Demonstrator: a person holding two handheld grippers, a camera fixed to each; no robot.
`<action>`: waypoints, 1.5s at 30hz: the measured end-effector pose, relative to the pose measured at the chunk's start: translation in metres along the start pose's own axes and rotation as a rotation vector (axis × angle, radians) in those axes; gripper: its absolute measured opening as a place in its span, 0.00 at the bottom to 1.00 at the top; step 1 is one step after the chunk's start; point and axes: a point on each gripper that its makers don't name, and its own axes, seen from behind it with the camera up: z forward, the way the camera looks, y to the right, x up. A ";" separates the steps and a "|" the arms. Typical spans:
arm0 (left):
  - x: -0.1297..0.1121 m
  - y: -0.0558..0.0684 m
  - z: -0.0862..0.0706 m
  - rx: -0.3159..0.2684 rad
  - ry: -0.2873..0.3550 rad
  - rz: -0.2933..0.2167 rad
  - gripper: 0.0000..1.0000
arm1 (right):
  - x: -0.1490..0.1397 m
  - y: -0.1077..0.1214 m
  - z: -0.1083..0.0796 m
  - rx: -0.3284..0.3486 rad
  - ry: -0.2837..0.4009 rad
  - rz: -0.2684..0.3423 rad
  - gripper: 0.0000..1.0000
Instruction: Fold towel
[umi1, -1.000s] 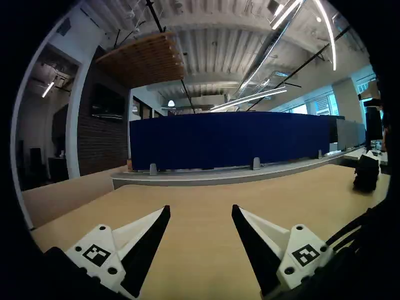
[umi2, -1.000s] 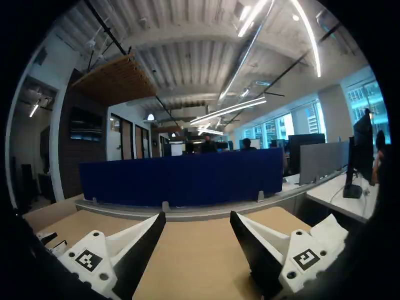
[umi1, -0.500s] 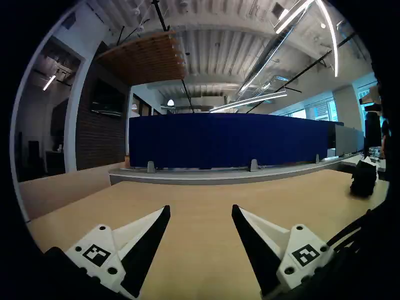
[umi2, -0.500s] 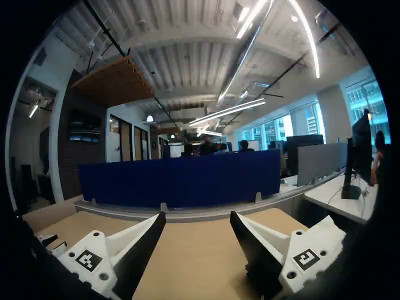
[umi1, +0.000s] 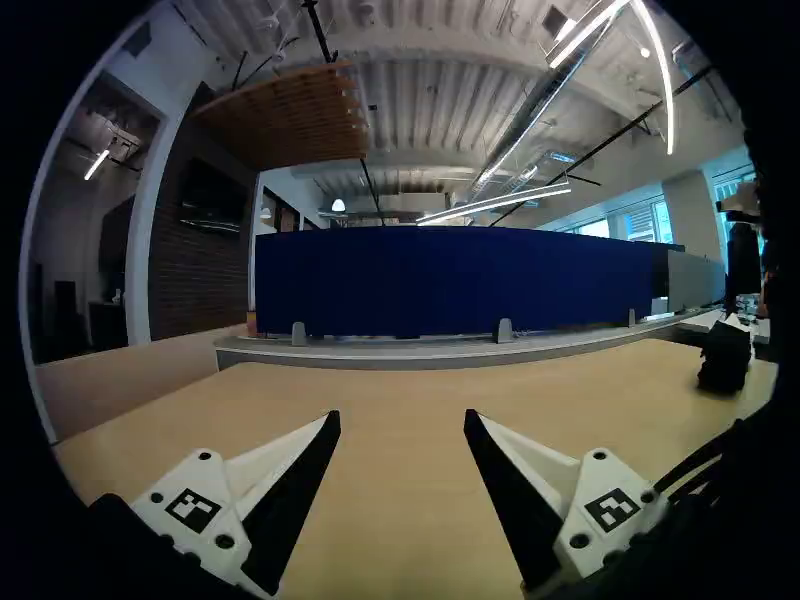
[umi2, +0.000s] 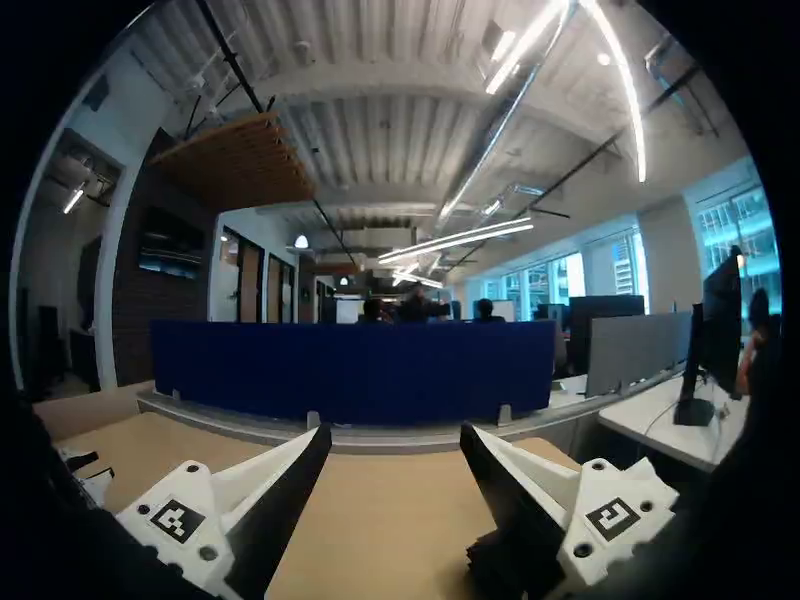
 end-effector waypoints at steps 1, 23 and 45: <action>0.000 0.000 0.000 0.000 0.000 0.000 0.92 | -0.003 0.001 0.000 0.000 -0.001 -0.003 1.00; 0.000 0.001 0.000 0.000 0.000 0.000 0.92 | -0.138 0.006 0.008 0.032 -0.053 0.021 1.00; 0.000 0.001 0.000 0.000 0.000 0.000 0.93 | -0.190 0.007 0.011 0.028 -0.044 0.069 1.00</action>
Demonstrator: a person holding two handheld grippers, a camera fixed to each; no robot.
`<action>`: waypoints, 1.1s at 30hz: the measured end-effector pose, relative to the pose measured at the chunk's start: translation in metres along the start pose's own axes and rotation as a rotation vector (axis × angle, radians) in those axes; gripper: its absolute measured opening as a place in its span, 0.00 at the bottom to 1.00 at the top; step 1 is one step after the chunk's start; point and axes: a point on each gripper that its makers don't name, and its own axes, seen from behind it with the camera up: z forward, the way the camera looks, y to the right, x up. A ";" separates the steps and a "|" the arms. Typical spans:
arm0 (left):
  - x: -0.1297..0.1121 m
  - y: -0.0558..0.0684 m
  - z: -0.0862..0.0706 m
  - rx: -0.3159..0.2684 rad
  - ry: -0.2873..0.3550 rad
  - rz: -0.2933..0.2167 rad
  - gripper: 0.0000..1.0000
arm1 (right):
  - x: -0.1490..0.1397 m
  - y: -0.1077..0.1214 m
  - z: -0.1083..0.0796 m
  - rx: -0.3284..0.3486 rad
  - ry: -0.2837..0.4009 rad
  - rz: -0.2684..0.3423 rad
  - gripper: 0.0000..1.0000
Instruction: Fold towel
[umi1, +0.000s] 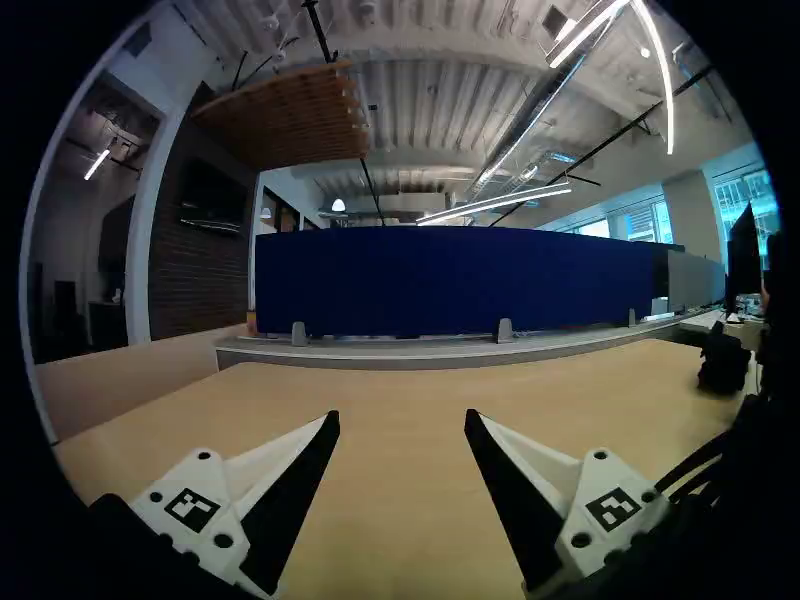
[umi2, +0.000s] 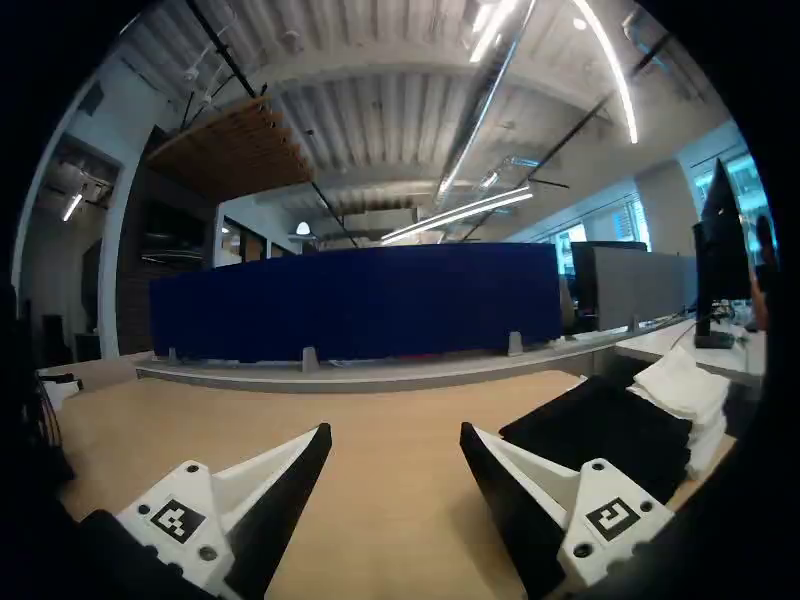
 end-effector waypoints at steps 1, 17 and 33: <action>0.000 0.000 0.000 0.000 0.000 0.000 0.93 | -0.001 -0.001 0.000 0.000 -0.001 -0.001 1.00; 0.000 0.000 0.000 0.000 0.000 0.000 0.93 | -0.011 -0.003 0.000 -0.002 -0.010 -0.038 1.00; 0.000 0.000 0.000 0.000 0.000 0.000 0.93 | -0.015 -0.004 0.002 -0.003 -0.012 -0.062 1.00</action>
